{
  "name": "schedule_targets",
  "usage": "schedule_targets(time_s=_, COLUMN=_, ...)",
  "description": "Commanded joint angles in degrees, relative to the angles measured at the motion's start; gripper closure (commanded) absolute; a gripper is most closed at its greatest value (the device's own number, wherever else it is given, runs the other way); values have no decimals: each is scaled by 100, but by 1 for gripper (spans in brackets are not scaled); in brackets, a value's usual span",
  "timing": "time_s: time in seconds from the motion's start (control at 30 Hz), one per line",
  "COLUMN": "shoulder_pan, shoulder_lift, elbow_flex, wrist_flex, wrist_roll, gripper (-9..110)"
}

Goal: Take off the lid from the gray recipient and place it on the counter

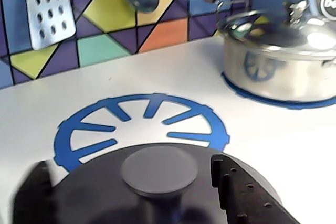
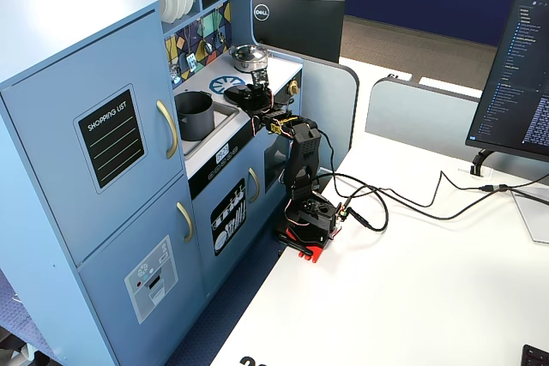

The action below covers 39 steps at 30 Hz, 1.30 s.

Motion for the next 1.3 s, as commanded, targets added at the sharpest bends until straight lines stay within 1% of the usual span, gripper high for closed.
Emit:
schedule_targets(time_s=0.0, shoulder_pan=105, shoulder_lift=501, elbow_flex=0, wrist_flex=-149, wrist_roll=0, gripper=63)
schedule_targets(time_s=0.1, shoulder_pan=26, shoulder_lift=1222, elbow_flex=44, wrist_flex=-18, wrist_roll=26, gripper=65)
schedule_targets(time_s=0.17, shoulder_pan=-97, shoulder_lift=1978, elbow_flex=44, wrist_flex=492, wrist_roll=-9, gripper=66)
schedule_targets(time_s=0.3, shoulder_pan=-501, shoulder_lift=3779, elbow_flex=0, wrist_flex=2426, wrist_roll=0, gripper=71)
schedule_targets(time_s=0.33, shoulder_pan=-659, shoulder_lift=4175, elbow_flex=-53, wrist_flex=3032, wrist_roll=26, gripper=74)
schedule_targets(time_s=0.4, shoulder_pan=-1055, shoulder_lift=4860, elbow_flex=-237, wrist_flex=4474, wrist_roll=53, gripper=85)
schedule_targets(time_s=0.47, shoulder_pan=-1477, shoulder_lift=5317, elbow_flex=-246, wrist_flex=5563, wrist_roll=237, gripper=91)
schedule_targets(time_s=0.5, shoulder_pan=-1670, shoulder_lift=5493, elbow_flex=-176, wrist_flex=6064, wrist_roll=62, gripper=95)
schedule_targets(time_s=0.53, shoulder_pan=-1872, shoulder_lift=5669, elbow_flex=-35, wrist_flex=6557, wrist_roll=-352, gripper=100)
schedule_targets(time_s=0.57, shoulder_pan=-2065, shoulder_lift=5871, elbow_flex=176, wrist_flex=6908, wrist_roll=-466, gripper=102)
schedule_targets(time_s=0.67, shoulder_pan=-2461, shoulder_lift=6346, elbow_flex=958, wrist_flex=7506, wrist_roll=-510, gripper=102)
schedule_targets(time_s=0.8, shoulder_pan=-3006, shoulder_lift=6776, elbow_flex=1986, wrist_flex=8174, wrist_roll=-246, gripper=102)
schedule_targets(time_s=0.97, shoulder_pan=-3639, shoulder_lift=7119, elbow_flex=3076, wrist_flex=9448, wrist_roll=-281, gripper=102)
schedule_targets(time_s=1.17, shoulder_pan=-3533, shoulder_lift=7831, elbow_flex=4482, wrist_flex=9721, wrist_roll=-105, gripper=102)
schedule_targets(time_s=1.27, shoulder_pan=-3463, shoulder_lift=8016, elbow_flex=4913, wrist_flex=9993, wrist_roll=-378, gripper=102)
